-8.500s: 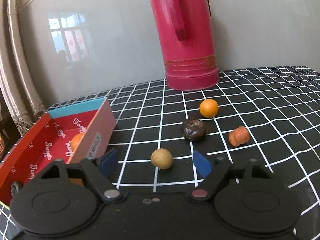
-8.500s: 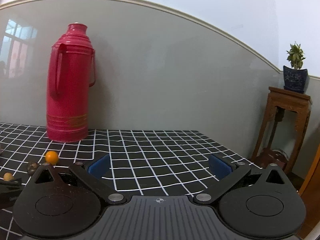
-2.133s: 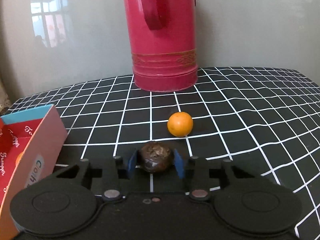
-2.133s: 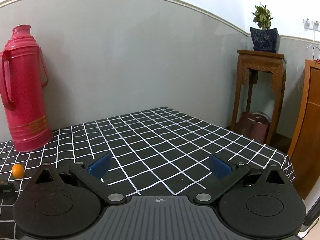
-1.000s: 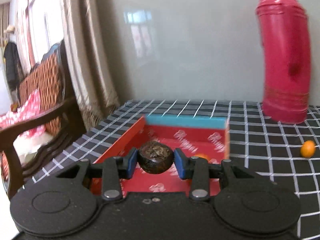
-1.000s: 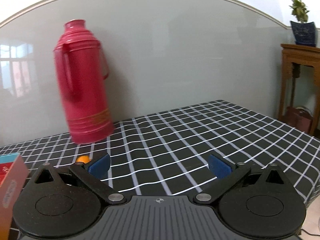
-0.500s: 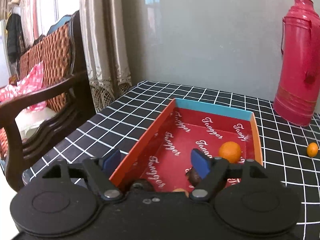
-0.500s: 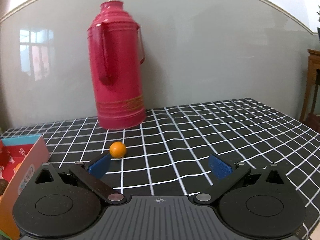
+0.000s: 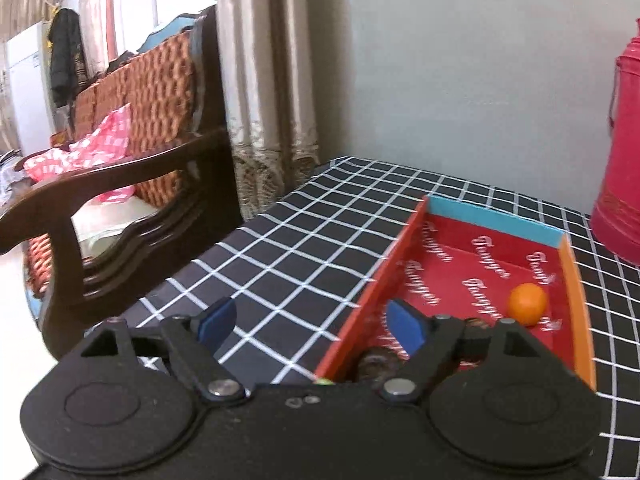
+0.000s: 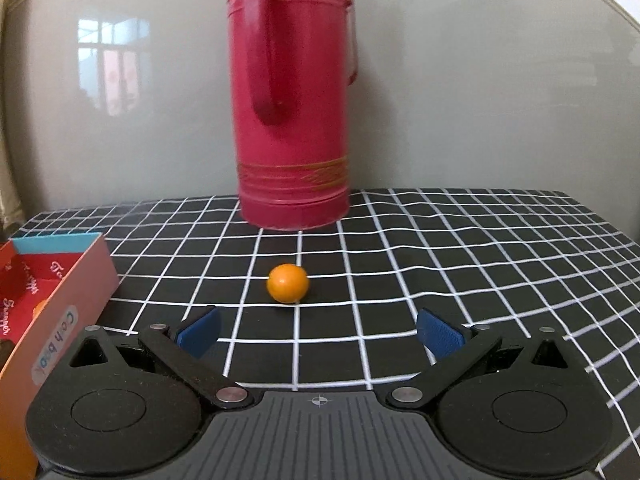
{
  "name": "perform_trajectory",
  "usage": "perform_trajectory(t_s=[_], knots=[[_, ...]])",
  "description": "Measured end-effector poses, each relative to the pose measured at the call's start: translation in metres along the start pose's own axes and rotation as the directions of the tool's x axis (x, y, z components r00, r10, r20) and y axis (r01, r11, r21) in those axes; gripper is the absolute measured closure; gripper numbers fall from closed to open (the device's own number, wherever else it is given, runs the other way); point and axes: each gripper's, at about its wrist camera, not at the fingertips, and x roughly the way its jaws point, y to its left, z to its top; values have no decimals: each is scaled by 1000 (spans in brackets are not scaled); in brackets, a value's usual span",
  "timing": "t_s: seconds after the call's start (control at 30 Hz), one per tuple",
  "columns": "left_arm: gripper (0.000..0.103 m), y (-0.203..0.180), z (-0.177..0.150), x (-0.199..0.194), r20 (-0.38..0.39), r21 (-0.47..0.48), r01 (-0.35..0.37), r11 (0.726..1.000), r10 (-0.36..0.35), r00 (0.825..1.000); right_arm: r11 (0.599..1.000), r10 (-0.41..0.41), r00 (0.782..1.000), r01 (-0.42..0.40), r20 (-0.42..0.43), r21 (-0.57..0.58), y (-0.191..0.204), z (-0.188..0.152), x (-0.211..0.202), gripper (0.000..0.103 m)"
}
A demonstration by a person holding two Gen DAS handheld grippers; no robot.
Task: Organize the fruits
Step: 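Lower the right gripper onto the small mandarin orange and close it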
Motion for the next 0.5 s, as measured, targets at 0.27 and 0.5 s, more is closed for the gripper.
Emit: perform_trajectory(t_s=[0.27,0.5], knots=[[26,36,-6,-2,-23,-32,-65,997,64,998,1000,16,997,-15,-75,10,6,14,48,0],[24,46,-5,2,-21,-36,-98,994,98,995,999,-27,994,29,-105,17,3,24,80,1]])
